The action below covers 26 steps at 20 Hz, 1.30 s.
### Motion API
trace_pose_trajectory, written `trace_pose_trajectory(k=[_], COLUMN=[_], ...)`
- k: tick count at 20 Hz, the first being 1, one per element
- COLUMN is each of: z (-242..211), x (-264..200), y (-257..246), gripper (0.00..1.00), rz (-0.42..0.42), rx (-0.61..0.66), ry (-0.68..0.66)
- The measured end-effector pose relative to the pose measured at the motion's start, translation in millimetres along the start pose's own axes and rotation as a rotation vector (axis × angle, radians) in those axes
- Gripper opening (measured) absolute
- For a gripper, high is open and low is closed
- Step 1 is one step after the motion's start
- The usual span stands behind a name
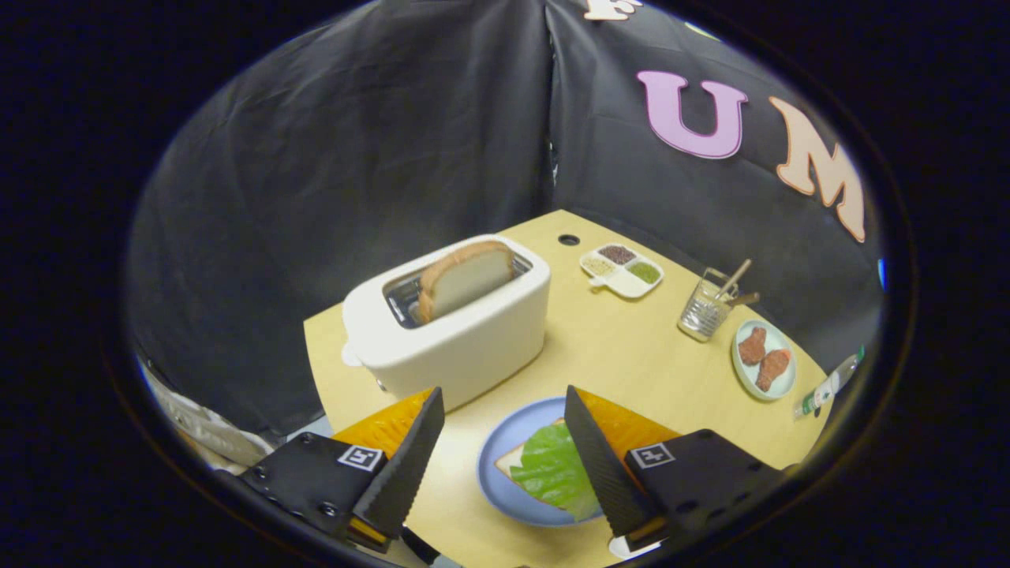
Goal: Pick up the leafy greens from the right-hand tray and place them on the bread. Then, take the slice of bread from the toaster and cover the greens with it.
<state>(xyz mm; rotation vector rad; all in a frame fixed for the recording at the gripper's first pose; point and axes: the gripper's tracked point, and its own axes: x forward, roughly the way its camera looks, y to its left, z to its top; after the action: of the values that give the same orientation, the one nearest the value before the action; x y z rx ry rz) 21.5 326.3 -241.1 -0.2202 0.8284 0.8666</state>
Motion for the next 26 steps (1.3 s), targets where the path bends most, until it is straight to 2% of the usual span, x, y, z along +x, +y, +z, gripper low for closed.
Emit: trace_pose_trajectory(k=[5, 11, 19, 26], z=[46, 83, 95, 86], x=[2, 22, 62, 91], y=[15, 32, 34, 19], gripper=[0.98, 0.98, 0.98, 0.94], rz=[0.007, 0.010, -0.015, -0.090], rx=[0.003, 0.065, 0.145, 0.198], ry=[-0.027, -0.039, 0.010, 0.076])
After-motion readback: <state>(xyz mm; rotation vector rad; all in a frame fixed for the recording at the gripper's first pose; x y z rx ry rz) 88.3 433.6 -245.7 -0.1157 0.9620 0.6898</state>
